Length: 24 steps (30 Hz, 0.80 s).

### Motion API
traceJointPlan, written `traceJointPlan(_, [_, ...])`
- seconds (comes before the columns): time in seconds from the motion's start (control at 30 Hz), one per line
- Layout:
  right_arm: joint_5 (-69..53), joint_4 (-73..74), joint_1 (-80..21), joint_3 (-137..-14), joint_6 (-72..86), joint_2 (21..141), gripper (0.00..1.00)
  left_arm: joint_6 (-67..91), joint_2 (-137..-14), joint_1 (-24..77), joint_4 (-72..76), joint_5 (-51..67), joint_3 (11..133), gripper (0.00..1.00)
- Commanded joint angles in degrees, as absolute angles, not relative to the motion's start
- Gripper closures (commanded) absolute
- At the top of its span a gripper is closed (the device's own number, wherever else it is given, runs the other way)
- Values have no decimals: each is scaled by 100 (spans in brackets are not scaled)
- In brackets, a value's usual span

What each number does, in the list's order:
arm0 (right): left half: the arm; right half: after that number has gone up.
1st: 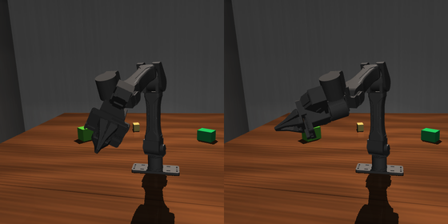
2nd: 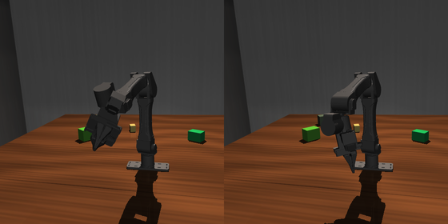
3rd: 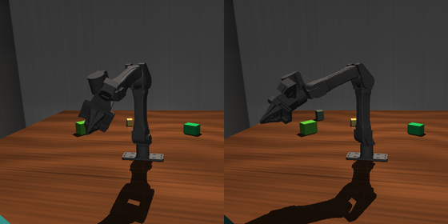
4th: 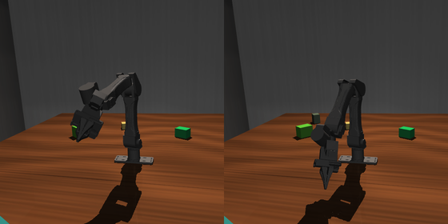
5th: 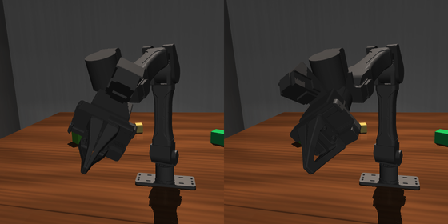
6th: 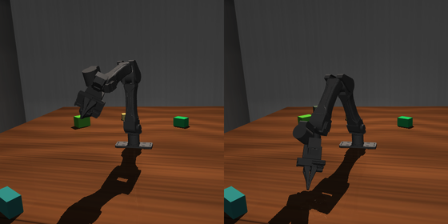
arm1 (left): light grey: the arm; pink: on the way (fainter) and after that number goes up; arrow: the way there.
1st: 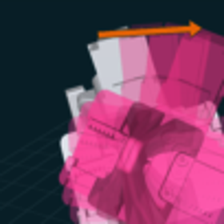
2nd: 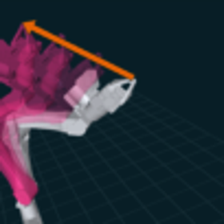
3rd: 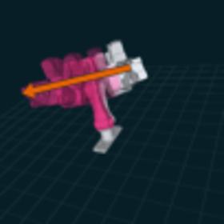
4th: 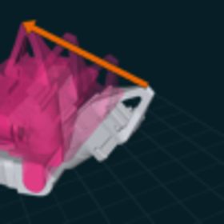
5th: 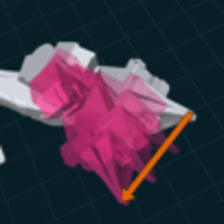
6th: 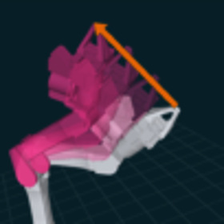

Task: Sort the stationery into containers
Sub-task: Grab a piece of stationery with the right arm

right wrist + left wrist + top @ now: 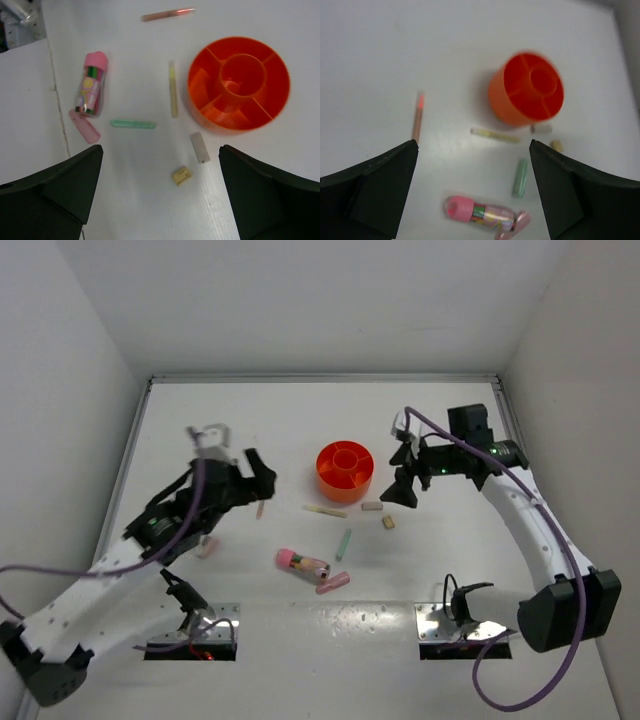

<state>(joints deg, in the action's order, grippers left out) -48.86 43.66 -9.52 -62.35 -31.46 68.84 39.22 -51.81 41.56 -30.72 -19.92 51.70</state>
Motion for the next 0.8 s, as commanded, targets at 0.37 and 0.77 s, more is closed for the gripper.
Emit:
traceJointPlan(0.37, [-2323, 3454, -4735, -7822, -1355, 9508, 23, 4948, -3480, 3612, -3753, -4991, 4843, 0])
traceJointPlan(0.77, [-466, 3305, -6021, -8147, -519, 10661, 20, 5414, -2190, 3560, -4395, -5959, 4650, 0])
